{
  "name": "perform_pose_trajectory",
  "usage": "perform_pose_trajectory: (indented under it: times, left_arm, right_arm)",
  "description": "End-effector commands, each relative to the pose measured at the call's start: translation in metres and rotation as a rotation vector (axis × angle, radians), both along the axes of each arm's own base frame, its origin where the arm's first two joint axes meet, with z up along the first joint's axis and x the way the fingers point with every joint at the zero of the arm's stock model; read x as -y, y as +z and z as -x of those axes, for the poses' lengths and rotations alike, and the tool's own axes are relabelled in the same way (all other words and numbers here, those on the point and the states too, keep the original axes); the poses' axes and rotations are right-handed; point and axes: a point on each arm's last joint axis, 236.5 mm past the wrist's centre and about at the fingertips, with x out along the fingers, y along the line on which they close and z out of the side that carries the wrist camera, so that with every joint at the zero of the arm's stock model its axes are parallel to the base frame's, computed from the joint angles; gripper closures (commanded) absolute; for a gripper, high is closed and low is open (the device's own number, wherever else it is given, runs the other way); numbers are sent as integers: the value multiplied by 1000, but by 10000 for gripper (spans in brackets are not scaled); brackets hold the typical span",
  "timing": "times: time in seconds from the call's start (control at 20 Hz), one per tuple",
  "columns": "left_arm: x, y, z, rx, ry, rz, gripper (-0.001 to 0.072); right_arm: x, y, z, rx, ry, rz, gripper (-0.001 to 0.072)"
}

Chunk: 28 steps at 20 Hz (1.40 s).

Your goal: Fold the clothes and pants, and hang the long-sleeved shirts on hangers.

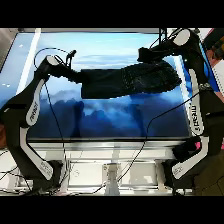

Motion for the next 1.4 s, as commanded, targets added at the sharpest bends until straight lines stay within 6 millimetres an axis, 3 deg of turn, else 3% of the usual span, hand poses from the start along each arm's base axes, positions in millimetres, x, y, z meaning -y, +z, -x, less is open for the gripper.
perform_pose_trajectory:
  times: [0.0,0.25,0.45,0.6,0.75,0.85,0.95,1.2,1.35]
  left_arm:
    - [-12,46,24,-32,0,-22,663]
    - [-32,120,69,-33,-31,-18,663]
    - [-56,160,78,12,45,-14,663]
    - [-73,182,81,31,125,-5,663]
    - [-76,193,85,51,143,-2,663]
    - [-72,194,86,37,156,6,662]
    - [-64,195,87,39,141,13,662]
    - [-38,210,78,86,128,97,662]
    - [-22,208,66,118,130,109,662]
  right_arm:
    - [-22,-31,2,-53,12,-6,679]
    - [-87,-59,-2,-14,41,-2,681]
    - [-117,-97,9,-93,12,22,682]
    - [-155,-124,28,-156,48,-1,682]
    - [-201,-138,42,-176,45,-65,683]
    - [-235,-137,48,-160,51,-137,683]
    - [-257,-139,52,-149,32,-170,684]
    - [-287,-141,59,-147,-5,-234,684]
    - [-300,-135,65,-150,0,-273,684]
